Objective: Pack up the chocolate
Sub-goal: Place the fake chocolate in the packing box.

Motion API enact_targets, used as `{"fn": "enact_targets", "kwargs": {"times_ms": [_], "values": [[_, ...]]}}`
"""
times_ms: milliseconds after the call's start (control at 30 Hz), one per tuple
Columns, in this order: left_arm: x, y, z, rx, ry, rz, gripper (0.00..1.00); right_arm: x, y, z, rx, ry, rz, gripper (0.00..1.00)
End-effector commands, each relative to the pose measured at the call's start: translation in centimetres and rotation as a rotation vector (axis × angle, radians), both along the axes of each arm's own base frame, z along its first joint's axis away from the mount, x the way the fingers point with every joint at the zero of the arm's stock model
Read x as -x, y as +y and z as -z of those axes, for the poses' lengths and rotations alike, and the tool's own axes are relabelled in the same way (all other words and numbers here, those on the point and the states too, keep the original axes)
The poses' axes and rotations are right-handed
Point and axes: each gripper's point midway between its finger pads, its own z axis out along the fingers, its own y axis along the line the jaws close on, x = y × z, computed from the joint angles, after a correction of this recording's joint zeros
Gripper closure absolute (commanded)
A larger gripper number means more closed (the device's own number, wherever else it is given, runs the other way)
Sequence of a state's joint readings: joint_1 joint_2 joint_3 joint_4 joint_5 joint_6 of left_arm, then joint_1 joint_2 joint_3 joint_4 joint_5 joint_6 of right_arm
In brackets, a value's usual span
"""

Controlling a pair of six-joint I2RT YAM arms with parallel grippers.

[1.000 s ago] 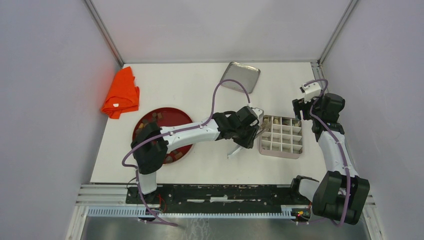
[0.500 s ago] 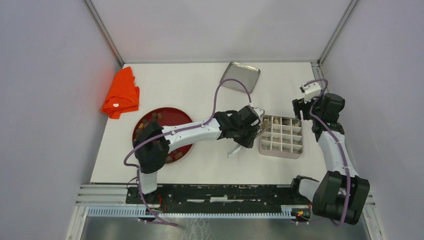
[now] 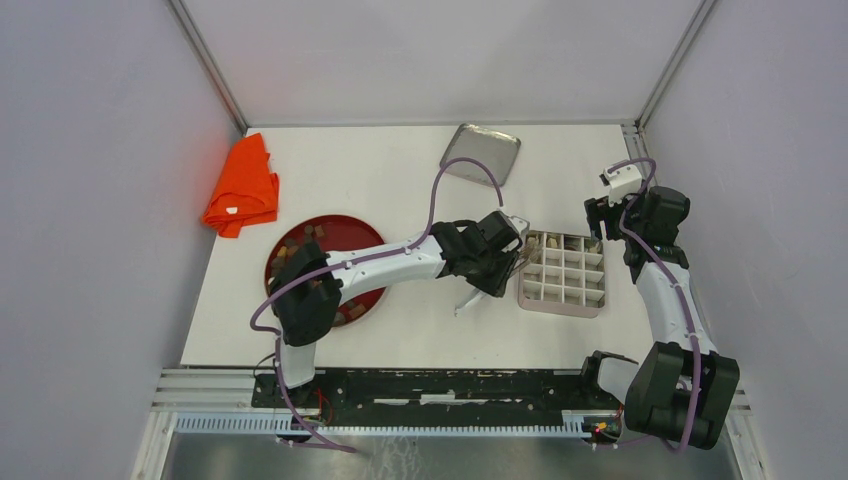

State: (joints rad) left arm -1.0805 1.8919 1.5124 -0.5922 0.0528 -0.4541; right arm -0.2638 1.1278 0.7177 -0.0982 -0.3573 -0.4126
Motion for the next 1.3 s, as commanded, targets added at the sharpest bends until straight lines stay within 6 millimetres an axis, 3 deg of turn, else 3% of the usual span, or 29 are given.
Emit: {"fn": "enact_targets", "kwargs": {"times_ms": [0,300,500,733,1000,1267], "values": [[-0.7,-1.5,-2.3,0.056,-0.062,0.024,0.60,-0.8,-0.2,-1.8,0.009,-0.051,-0.003,0.20],[-0.7,-1.6,-3.6,0.090,-0.072,0.019,0.61,-0.8,-0.1,-1.8,0.008,-0.051,-0.009,0.20],[-0.2,-2.4,-6.6,0.199,-0.073,0.019,0.75,-0.8,0.1,-1.8,0.007,-0.051,-0.018,0.20],[0.1,-1.8,-9.0,0.286,-0.081,-0.009,0.86,-0.7,0.6,-1.8,0.002,-0.050,-0.051,0.20],[-1.2,1.4,-9.8,0.409,-0.051,-0.133,0.94,0.0,3.4,-2.1,-0.033,-0.064,-0.218,0.20],[-3.2,4.4,-10.2,0.487,-0.141,-0.290,0.94,1.8,8.6,-2.5,-0.207,-0.080,-0.460,0.21]]}}
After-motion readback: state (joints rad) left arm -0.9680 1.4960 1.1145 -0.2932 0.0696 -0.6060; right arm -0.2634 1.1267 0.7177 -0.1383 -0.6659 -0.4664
